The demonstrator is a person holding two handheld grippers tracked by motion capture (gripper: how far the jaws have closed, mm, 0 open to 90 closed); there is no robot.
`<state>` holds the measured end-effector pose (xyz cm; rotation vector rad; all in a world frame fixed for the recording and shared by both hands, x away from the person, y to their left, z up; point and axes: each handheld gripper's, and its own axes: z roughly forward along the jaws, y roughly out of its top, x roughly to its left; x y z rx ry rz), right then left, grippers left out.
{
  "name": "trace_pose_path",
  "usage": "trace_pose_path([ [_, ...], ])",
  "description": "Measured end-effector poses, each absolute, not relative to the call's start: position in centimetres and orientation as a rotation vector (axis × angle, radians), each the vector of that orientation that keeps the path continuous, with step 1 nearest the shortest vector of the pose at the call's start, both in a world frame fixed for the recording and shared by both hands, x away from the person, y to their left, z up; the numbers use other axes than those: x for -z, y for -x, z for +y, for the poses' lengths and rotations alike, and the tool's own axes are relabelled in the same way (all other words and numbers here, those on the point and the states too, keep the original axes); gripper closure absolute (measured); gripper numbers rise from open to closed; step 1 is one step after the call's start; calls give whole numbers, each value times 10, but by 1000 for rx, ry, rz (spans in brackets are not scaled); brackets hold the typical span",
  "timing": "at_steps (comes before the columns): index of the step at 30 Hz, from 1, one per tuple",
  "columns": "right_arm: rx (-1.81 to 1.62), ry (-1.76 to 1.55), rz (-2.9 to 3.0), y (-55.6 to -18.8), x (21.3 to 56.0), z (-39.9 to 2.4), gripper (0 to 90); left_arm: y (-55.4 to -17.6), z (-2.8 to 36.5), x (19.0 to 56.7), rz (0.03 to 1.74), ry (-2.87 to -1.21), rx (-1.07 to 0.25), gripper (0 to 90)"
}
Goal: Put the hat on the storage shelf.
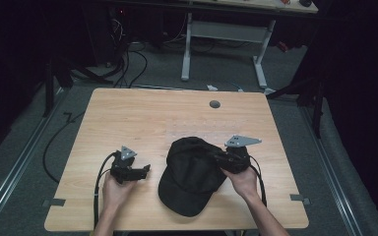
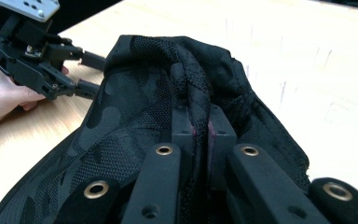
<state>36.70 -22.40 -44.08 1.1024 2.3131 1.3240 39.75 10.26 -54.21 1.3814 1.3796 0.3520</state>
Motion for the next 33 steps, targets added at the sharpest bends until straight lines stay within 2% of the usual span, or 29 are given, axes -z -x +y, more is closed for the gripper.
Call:
trace_pose_path([
  [18, -1373, -1028, 2300, -368, 424, -241, 850, -380, 103, 519, 1323, -1380, -98, 186],
  [33, -1410, -938, 2264, -368, 400, -248, 850, -366, 84, 472, 1162, -1379, 51, 161],
])
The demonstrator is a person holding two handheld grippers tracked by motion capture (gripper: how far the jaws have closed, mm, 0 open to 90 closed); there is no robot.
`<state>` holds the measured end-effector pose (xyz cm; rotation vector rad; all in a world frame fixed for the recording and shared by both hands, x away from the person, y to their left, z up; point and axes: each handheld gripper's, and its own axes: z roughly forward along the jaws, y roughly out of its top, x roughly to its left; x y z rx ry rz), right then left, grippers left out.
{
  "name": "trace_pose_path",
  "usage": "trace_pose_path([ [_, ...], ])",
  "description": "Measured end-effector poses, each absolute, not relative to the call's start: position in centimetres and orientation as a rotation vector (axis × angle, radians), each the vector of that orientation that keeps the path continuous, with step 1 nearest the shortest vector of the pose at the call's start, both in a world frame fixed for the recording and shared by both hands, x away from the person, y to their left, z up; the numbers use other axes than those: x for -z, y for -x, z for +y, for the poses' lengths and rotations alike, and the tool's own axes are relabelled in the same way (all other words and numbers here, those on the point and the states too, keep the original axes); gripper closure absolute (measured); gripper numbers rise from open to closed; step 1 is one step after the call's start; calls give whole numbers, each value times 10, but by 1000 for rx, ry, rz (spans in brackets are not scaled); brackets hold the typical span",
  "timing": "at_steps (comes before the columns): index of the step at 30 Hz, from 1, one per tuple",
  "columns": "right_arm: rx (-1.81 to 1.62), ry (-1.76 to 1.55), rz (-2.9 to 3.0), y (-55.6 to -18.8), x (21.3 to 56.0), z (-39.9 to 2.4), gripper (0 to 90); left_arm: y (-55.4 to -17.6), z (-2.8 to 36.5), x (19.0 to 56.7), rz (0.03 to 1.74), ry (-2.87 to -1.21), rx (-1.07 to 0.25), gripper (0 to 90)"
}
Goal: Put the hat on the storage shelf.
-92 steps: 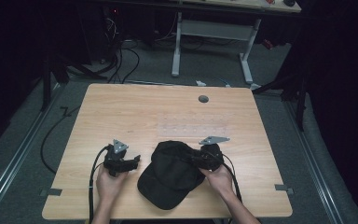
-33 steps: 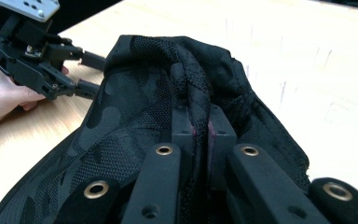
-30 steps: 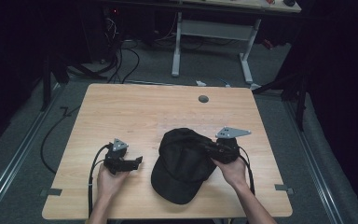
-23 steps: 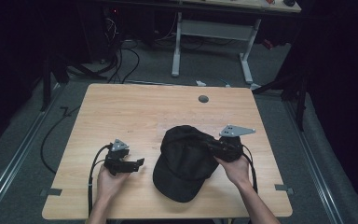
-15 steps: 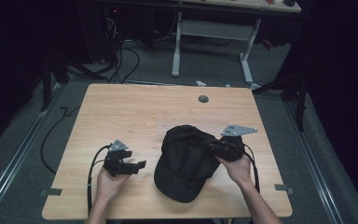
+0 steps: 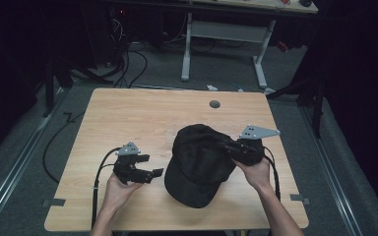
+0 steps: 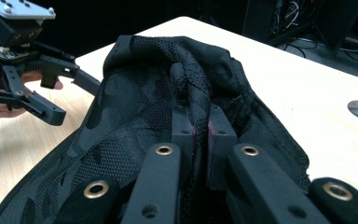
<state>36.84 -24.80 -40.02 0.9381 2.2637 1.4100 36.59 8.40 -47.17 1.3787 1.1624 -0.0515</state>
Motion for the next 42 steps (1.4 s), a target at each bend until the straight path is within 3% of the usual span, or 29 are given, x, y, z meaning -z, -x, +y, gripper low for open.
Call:
trace_pose_path([
  [28, -1507, -696, 2336, -373, 387, -226, 846, -364, 53, 446, 1051, -1522, 249, 158],
  [42, -1523, -619, 2335, -375, 380, -217, 840, -361, 51, 446, 1008, -1569, 274, 338],
])
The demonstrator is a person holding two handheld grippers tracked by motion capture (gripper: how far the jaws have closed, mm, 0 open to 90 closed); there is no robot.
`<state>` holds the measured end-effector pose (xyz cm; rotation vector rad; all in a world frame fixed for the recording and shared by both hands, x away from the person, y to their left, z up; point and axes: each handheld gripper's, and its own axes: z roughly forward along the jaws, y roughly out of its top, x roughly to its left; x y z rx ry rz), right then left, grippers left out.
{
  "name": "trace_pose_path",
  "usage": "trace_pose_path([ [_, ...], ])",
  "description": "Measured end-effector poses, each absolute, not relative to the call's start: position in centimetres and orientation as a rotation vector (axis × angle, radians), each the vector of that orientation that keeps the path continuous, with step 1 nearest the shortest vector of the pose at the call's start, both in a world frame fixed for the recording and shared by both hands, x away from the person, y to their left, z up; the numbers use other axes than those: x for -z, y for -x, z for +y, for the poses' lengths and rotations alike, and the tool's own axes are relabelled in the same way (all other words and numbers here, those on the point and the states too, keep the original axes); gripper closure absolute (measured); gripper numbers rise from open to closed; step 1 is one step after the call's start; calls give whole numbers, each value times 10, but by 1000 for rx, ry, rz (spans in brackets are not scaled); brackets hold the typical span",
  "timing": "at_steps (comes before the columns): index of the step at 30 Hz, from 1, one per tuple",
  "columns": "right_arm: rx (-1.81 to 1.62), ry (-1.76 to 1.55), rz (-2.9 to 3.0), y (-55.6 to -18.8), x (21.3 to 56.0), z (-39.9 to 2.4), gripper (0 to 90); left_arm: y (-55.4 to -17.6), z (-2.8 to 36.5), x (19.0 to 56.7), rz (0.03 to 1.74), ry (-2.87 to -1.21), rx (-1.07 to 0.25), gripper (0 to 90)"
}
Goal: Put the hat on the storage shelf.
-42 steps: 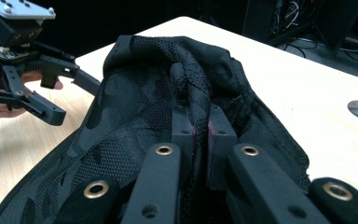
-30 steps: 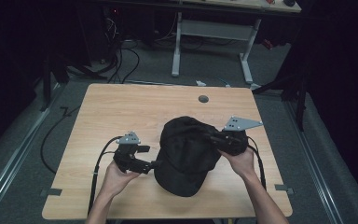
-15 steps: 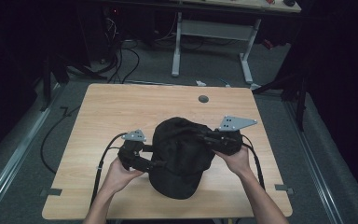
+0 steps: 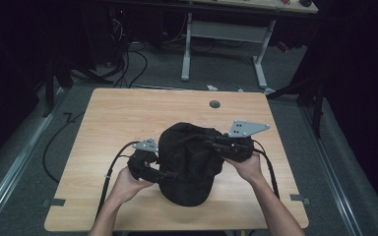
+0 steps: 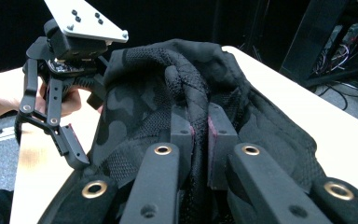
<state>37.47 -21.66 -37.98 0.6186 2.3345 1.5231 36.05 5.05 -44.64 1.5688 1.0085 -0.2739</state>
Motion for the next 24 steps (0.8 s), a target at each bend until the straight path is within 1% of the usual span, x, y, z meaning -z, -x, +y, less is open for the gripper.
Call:
trace_pose_path([
  [6, -1521, -627, 2307, -377, 378, -216, 836, -359, 50, 446, 997, -1562, 279, 402],
  [10, -1530, -641, 2279, -379, 378, -216, 834, -358, 52, 443, 991, -1532, 306, 448],
  [13, -1535, -636, 2259, -379, 377, -214, 835, -358, 52, 443, 988, -1520, 309, 441],
  [17, -1540, -624, 2249, -379, 377, -210, 836, -359, 51, 444, 992, -1519, 310, 402],
  [19, -1537, -612, 2246, -379, 377, -207, 835, -359, 51, 444, 991, -1516, 315, 406],
  [21, -1551, -602, 2252, -380, 378, -205, 837, -359, 52, 443, 973, -1490, 357, 433],
  [22, -1562, -597, 2260, -380, 379, -203, 838, -359, 51, 441, 970, -1482, 381, 428],
  [24, -1569, -578, 2261, -379, 381, -197, 836, -358, 50, 440, 951, -1480, 386, 504],
])
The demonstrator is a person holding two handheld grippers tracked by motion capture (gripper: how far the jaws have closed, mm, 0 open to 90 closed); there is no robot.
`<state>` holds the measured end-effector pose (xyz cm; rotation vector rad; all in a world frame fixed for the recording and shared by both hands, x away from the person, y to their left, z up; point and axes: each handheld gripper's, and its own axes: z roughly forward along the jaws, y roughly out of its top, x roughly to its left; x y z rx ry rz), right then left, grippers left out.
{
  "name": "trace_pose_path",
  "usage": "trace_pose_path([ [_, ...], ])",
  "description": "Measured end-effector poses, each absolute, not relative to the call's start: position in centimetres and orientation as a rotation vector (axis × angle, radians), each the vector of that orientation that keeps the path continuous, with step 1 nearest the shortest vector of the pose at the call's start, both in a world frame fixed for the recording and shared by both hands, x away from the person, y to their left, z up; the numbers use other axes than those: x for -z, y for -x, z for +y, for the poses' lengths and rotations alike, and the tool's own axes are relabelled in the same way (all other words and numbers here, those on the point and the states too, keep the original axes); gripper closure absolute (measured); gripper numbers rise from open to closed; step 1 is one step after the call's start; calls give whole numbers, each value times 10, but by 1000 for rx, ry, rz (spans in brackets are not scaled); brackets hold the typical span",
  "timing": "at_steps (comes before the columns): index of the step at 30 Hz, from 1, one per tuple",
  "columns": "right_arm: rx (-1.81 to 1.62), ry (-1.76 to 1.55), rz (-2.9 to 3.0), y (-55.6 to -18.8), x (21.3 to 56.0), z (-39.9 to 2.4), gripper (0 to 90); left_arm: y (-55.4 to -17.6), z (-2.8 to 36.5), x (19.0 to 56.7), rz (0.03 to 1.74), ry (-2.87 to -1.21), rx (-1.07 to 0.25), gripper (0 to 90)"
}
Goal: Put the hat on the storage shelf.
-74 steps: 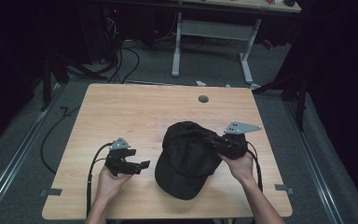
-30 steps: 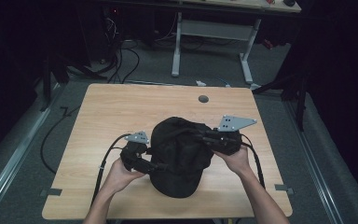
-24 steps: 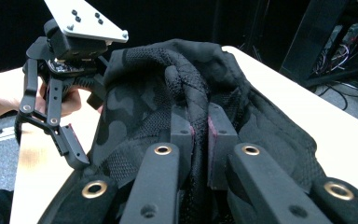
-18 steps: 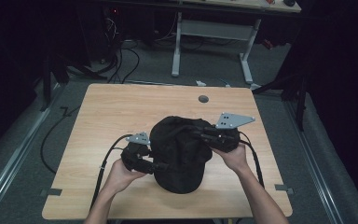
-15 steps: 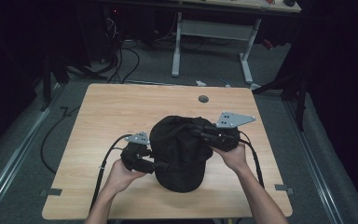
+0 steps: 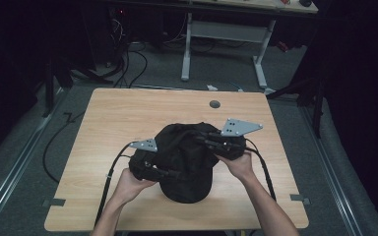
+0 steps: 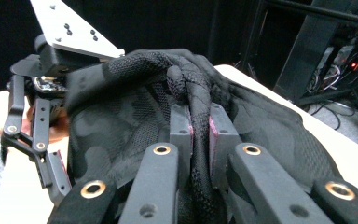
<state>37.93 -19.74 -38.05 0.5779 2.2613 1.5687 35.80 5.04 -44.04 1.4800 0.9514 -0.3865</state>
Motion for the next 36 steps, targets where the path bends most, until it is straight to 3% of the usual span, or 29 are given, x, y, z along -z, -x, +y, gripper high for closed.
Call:
trace_pose_path([
  [3, -1578, -568, 2256, -381, 380, -195, 828, -358, 52, 440, 951, -1484, 410, 619],
  [10, -1536, -548, 2282, -380, 378, -195, 821, -350, 46, 440, 930, -1598, 417, 661],
  [16, -1535, -550, 2274, -380, 378, -196, 809, -347, 45, 438, 898, -1596, 391, 721],
  [20, -1557, -573, 2259, -381, 378, -198, 753, -344, 45, 436, 875, -1579, 372, 743],
  [29, -1527, -642, 2219, -379, 379, -206, 505, -338, 49, 429, 856, -1535, 301, 763],
  [36, -1463, -713, 2247, -372, 387, -222, 439, -339, 61, 420, 886, -1470, 241, 762],
])
